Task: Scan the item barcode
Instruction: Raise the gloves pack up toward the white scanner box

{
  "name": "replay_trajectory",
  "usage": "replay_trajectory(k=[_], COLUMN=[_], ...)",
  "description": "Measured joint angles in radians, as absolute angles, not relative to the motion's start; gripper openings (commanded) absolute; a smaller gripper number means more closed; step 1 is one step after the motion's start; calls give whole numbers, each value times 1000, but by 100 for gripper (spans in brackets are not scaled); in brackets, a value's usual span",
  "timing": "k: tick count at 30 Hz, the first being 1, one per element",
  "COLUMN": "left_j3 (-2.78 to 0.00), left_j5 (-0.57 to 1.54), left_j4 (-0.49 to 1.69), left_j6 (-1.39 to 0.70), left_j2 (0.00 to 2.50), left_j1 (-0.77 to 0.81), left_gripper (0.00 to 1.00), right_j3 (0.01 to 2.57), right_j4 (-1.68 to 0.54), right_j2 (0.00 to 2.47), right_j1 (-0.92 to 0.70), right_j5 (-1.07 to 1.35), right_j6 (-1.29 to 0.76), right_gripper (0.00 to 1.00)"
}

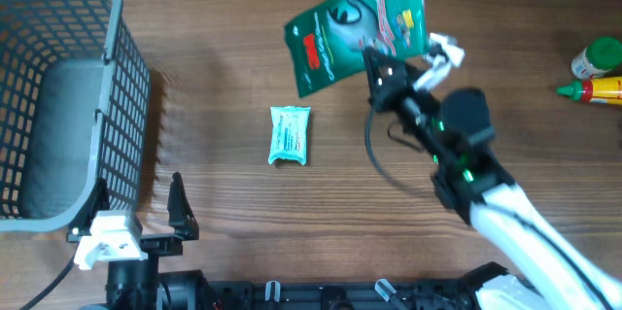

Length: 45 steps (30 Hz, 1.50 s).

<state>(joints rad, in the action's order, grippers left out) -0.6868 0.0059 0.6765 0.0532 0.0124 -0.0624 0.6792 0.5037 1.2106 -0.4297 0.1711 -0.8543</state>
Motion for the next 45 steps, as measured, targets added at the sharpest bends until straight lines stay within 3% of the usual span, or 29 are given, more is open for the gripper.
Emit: replay_trajectory(k=[5, 10, 24, 34, 45], left_j3=[-686, -686, -686, -686, -686], left_j5=[6, 6, 6, 6, 6], left_j4=[675, 674, 675, 675, 674], left_j6=[53, 53, 53, 53, 53], left_j2=[14, 14, 14, 14, 14], left_j1=[-62, -62, -62, -62, -62], left_gripper=[100, 100, 100, 100, 100], right_j3=[734, 976, 1374, 1390, 1397], right_j4=[844, 855, 782, 762, 567], right_j2=[1584, 1890, 2247, 2302, 2304], right_j1=[-323, -305, -181, -181, -70], right_j5=[449, 614, 690, 706, 793], right_j6=[-1002, -1058, -1151, -1169, -1004], right_gripper=[4, 4, 4, 4, 5])
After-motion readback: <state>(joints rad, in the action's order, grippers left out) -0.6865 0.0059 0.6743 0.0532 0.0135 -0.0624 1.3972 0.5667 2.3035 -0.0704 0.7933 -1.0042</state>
